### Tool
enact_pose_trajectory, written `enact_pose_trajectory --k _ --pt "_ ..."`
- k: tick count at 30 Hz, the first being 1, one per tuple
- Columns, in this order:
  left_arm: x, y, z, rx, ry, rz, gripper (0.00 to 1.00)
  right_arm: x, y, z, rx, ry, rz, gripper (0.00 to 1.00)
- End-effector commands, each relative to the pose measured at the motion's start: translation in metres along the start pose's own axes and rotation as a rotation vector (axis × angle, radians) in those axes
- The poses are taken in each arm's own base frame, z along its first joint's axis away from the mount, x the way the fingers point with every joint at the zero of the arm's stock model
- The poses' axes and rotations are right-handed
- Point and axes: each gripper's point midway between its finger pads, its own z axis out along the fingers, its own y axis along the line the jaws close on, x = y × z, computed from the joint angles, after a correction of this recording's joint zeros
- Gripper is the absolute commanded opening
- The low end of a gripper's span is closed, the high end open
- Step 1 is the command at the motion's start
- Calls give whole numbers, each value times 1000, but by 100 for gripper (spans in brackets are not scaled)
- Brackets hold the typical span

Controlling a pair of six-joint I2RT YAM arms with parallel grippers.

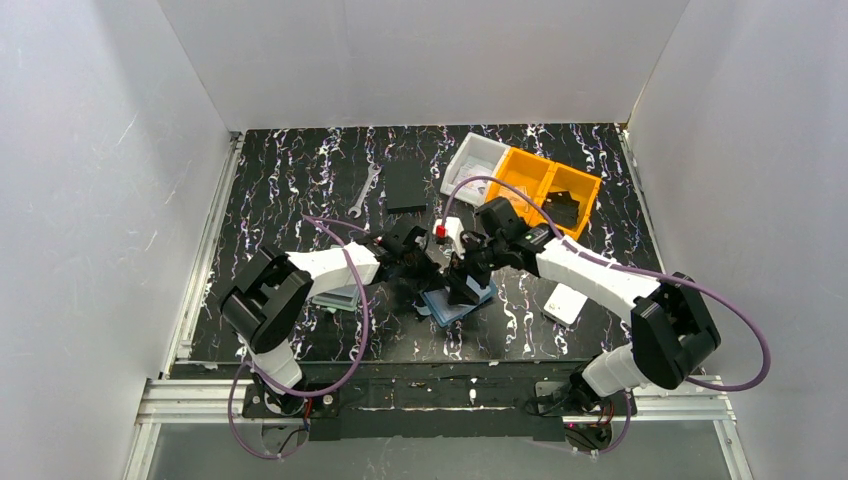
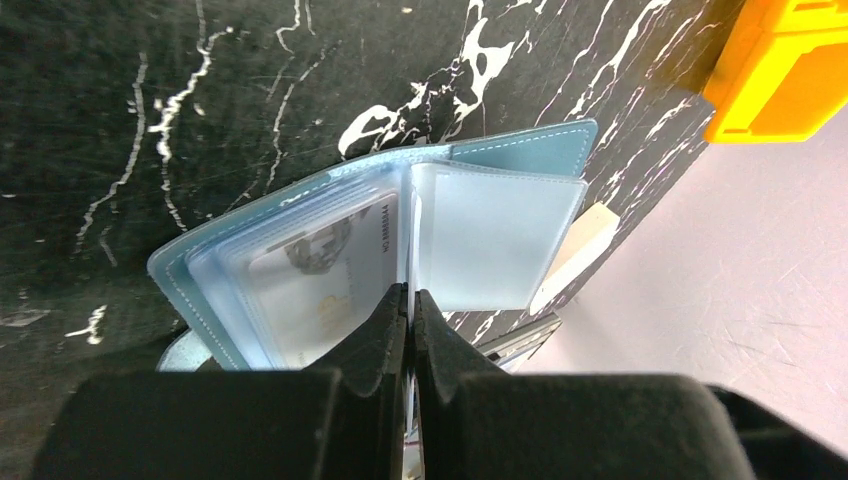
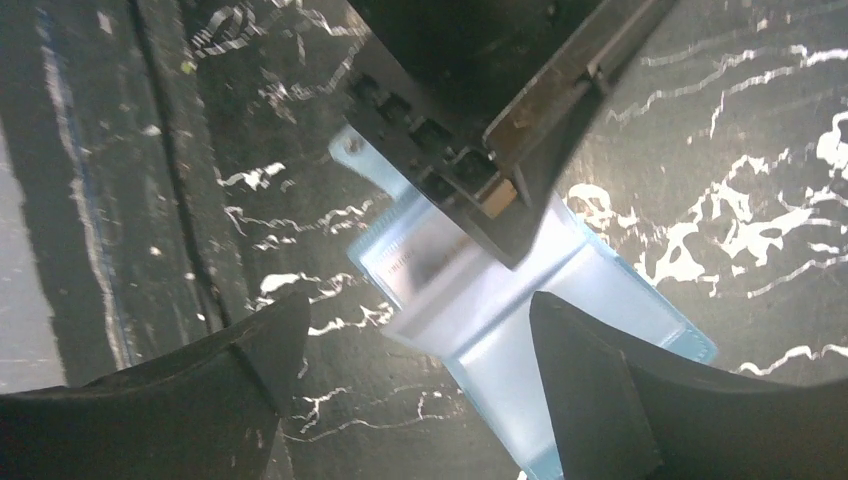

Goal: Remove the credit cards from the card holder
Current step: Remove the credit card from the card holder.

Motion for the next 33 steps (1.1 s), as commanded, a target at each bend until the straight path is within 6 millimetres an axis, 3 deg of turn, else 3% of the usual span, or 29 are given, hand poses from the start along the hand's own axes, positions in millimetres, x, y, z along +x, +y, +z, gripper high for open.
enact_pose_trajectory --k 1,5,9,17,19,27,33 --pt "10 20 -1 -100 63 -40 0 17 -24 0 168 92 -43 90" --pt "11 16 2 -98 73 -45 0 24 -27 6 194 123 -49 89" --pt "10 14 3 -92 75 -57 3 26 -17 12 182 116 -62 83" --pt "11 7 7 -68 85 -82 7 32 -6 16 197 116 -97 80" --pt "11 5 7 -62 88 -82 8 35 -6 19 211 126 -100 73" --pt "9 0 1 -27 71 -86 16 36 -18 23 286 159 -98 23" --pt "4 2 -5 -7 48 -95 30 34 -26 15 350 150 -108 4"
